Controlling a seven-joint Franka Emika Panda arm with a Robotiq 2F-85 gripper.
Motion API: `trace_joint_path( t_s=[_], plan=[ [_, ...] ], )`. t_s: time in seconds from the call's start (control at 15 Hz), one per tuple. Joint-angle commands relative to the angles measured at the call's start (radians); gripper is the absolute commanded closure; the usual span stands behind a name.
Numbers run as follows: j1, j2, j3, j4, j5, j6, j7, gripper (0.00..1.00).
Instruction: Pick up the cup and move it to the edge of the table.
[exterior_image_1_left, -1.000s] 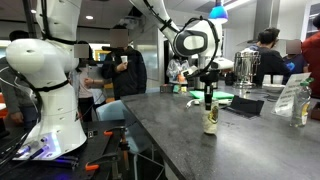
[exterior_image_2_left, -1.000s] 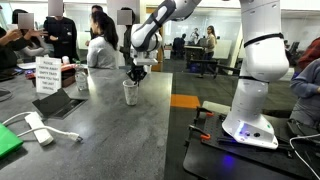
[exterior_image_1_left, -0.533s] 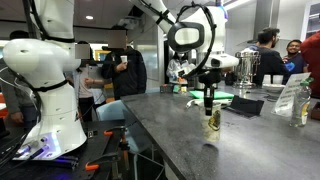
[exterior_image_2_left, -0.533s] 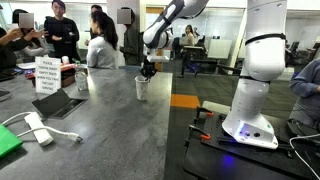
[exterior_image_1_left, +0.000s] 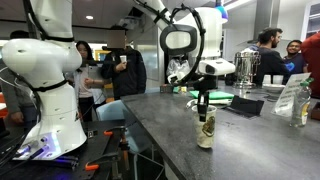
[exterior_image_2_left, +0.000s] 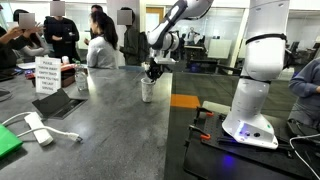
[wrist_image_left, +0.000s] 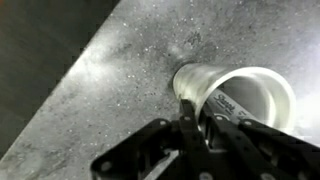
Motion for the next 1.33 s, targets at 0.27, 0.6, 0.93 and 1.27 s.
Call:
trace_joint_path(
  t_s=[0.27, 0.6, 0.93, 1.27],
  plan=[
    [0.023, -0.067, 0.004, -0.091, -0.024, 0.016, -0.026, 0.97],
    [0.036, -0.067, -0.003, -0.106, -0.116, 0.019, 0.002, 0.97],
    [0.034, -0.074, 0.002, -0.112, -0.118, 0.023, -0.009, 0.56],
    [0.038, -0.112, 0.001, -0.119, -0.144, 0.006, -0.004, 0.19]
  ],
)
